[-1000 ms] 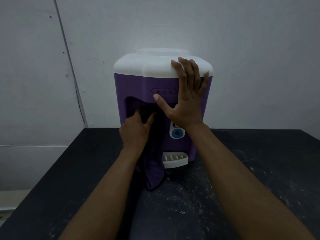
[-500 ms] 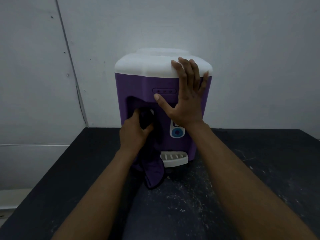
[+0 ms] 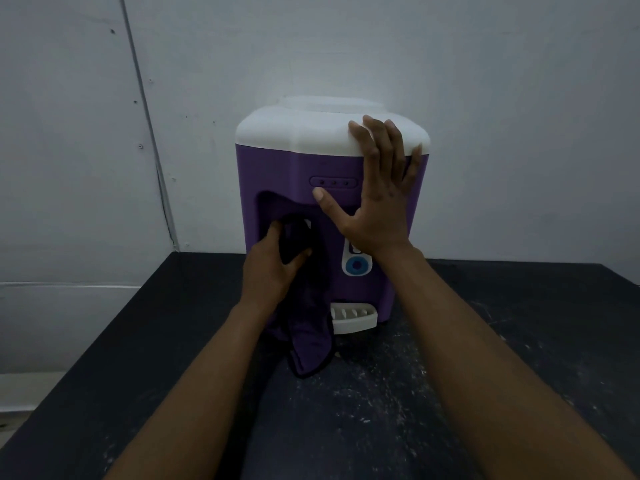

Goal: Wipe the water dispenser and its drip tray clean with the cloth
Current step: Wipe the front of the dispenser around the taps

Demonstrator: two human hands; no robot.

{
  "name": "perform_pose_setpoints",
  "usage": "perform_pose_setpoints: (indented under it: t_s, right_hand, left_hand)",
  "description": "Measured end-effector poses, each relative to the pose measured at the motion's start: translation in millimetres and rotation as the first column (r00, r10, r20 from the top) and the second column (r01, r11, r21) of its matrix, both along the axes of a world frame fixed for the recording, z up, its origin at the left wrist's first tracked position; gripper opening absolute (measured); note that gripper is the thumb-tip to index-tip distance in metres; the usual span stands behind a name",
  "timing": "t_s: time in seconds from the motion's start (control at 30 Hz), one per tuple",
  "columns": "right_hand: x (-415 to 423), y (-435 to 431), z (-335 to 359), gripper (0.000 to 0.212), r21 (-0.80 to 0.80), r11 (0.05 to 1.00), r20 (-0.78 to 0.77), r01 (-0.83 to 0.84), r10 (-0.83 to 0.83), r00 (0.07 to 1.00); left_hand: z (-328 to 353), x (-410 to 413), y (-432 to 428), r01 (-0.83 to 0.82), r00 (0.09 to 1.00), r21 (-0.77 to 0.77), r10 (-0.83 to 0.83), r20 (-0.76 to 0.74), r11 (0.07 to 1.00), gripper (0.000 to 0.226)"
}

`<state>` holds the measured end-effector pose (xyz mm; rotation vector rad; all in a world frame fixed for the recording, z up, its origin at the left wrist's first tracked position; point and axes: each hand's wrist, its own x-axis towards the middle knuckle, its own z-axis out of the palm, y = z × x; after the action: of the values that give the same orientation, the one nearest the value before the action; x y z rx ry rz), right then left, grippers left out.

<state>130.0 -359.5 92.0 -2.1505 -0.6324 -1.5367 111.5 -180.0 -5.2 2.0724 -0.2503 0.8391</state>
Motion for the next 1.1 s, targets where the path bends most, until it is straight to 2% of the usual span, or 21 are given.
perform_pose_setpoints:
  t_s: [0.1,0.2,0.3,0.43,0.57,0.63,0.7,0.73,0.8,1.0,1.1]
  right_hand:
    - [0,1,1,0.091,-0.004,1.0,-0.001,0.0,0.0,1.0]
    - [0,1,1,0.091,0.001,1.0,0.0,0.0,0.0,1.0]
    - [0,1,0,0.091,0.002,1.0,0.0,0.002,-0.002,1.0]
    - [2,2,0,0.091,0.001,1.0,0.005,0.002,-0.002,1.0]
    - [4,2,-1,0.09,0.008,1.0,0.024,0.011,-0.011,1.0]
    - [4,3,-1,0.089,0.008,1.0,0.034,0.013,-0.013,0.999]
    - [3,2,-1,0.089,0.014,1.0,0.035,0.011,-0.012,0.999]
    - [3,2,-1,0.089,0.017,1.0,0.033,0.006,-0.006,0.999]
    - [2,3,-1,0.089,0.02,1.0,0.03,-0.001,0.001,1.0]
    - [1,3,-1,0.089,0.023,1.0,0.023,0.001,-0.001,1.0]
    - [0,3,-1,0.089,0.025,1.0,0.025,-0.002,0.001,1.0]
  left_hand:
    - [-6,-2,5,0.059,0.998,-0.029,-0.058,0.015,0.998,0.053]
    - [-13,-5,1,-0.059,0.996,-0.006,0.059,0.061,0.998,0.039]
    - [-17,-7,-6,-0.08,0.995,-0.016,0.081,0.065,0.997,0.033]
    - [-12,-5,-8,-0.075,0.995,-0.054,0.079,0.067,0.996,0.038]
    - [0,-4,-14,-0.265,0.964,-0.005,0.265,-0.025,0.964,0.056]
    - [4,-2,-18,-0.307,0.948,-0.069,0.3,-0.103,0.949,0.063]
    - [2,0,-21,-0.2,0.975,-0.276,0.162,-0.153,0.94,0.063]
    - [-3,0,-20,-0.101,0.989,-0.382,0.05,-0.14,0.918,0.06]
    - [-17,-3,-15,0.049,0.992,-0.488,-0.1,-0.079,0.872,0.052]
    - [-46,-10,-21,0.184,0.967,-0.58,-0.251,-0.036,0.794,0.021]
    - [-45,-8,-23,0.205,0.961,-0.552,-0.274,-0.046,0.808,0.009]
